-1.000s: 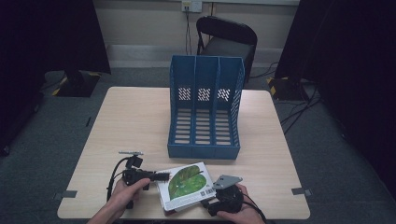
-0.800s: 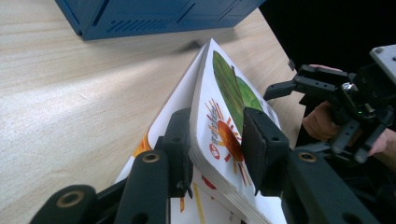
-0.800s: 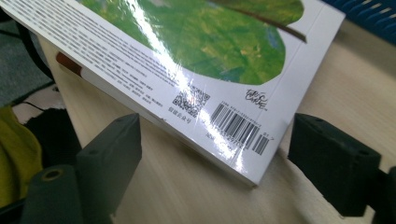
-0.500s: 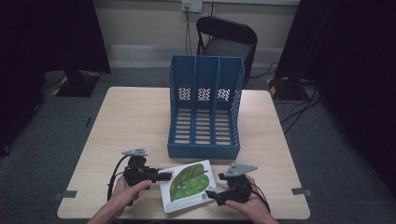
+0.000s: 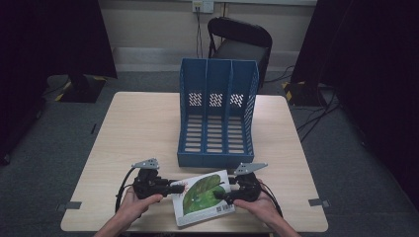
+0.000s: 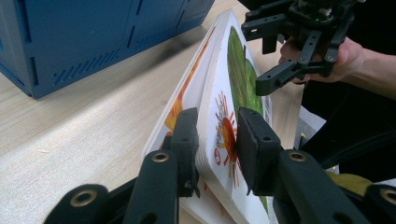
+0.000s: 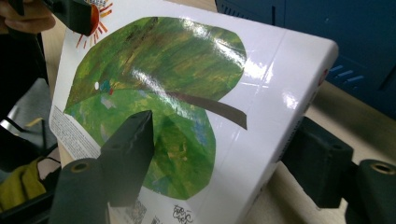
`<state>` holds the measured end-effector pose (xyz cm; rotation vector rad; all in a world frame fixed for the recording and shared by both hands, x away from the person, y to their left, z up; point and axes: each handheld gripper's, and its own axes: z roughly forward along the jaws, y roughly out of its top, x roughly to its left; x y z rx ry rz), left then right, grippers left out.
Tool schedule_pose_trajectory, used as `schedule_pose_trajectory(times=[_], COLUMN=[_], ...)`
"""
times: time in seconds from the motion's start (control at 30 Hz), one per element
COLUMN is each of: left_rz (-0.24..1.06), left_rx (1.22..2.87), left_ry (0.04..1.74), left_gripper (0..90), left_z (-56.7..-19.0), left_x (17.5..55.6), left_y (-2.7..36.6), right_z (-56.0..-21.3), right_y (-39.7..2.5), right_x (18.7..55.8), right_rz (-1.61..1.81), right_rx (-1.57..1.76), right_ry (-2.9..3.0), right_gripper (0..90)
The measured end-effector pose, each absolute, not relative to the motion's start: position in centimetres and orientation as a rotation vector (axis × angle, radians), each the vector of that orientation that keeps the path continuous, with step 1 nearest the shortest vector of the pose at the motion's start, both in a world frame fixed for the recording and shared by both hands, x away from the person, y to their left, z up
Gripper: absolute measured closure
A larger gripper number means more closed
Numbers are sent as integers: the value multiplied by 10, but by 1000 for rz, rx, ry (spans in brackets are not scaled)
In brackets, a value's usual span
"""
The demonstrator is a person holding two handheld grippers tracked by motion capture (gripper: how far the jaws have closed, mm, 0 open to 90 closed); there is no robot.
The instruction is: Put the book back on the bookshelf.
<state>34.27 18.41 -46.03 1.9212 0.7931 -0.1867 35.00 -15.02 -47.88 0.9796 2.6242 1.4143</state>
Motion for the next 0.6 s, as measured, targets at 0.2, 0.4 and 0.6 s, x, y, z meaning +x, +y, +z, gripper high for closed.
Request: schedule_pose_trajectory(times=[0.2, 0.4, 0.6], left_rz=[-146, -105, -38], left_rx=[1907, 1873, 1849], left_ry=[759, 740, 729], left_gripper=[717, 724, 691], left_z=[-453, -445, -438], left_x=[339, 336, 333], left_y=[185, 191, 196], right_z=[-469, -458, -447], right_y=[-160, -165, -167], right_x=[347, 341, 334], right_rz=[1461, 1515, 1578], right_rx=[981, 932, 865], right_ry=[2594, 2578, 2537], right_gripper=[434, 549, 649])
